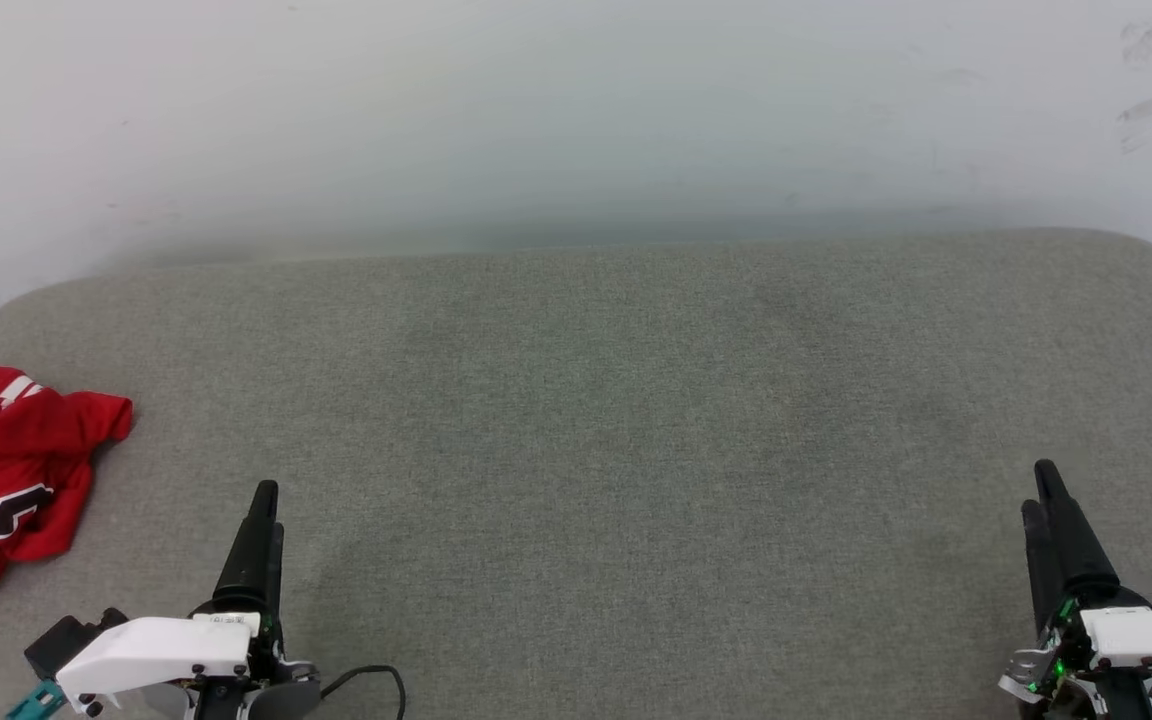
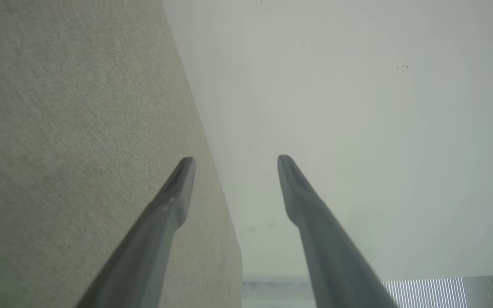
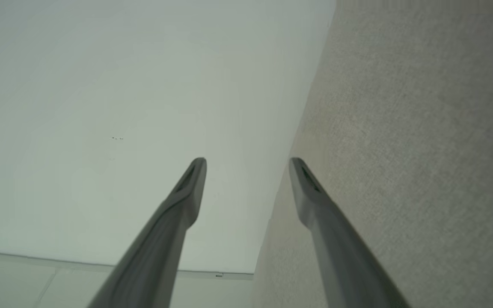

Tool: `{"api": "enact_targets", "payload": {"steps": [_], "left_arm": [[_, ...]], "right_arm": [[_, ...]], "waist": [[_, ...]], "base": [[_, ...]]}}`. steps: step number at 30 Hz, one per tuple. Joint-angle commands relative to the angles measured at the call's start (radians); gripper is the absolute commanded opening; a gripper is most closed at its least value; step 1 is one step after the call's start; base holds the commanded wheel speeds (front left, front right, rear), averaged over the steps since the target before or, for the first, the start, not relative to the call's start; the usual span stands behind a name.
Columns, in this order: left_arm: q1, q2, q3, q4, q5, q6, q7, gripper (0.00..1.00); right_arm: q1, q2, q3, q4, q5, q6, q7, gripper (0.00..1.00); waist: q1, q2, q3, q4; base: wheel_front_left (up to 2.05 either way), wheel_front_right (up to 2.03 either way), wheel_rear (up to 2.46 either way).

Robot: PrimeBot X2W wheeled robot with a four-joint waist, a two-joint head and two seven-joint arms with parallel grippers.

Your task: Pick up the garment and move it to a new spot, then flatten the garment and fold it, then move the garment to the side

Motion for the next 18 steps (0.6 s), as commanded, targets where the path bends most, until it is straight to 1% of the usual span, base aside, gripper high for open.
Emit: {"api": "enact_targets", "payload": {"steps": [1,9,18], "left_arm": [[-0.014,0.002,0.007,-0.032,0.052,0.013,-0.012,1.00],[-0.004,0.002,-0.019,-0.083,0.237,0.073,-0.046,1.00],[0.011,0.002,-0.062,-0.113,0.449,0.115,-0.081,1.00]], "right_arm": [[-0.012,-0.001,-0.009,-0.032,-0.049,0.002,-0.011,1.00],[0.000,-0.001,0.002,-0.101,-0.257,0.002,-0.045,1.00],[0.024,-0.001,0.036,-0.152,-0.508,0.002,-0.081,1.00]], "waist": [[-0.0001,0.0000,0.000,0.000],[-0.0001,0.0000,0.003,-0.001],[-0.0001,0.0000,0.005,0.000]], "base": [[0.00,0.00,0.00],[0.00,0.00,0.00],[0.00,0.00,0.00]]}}
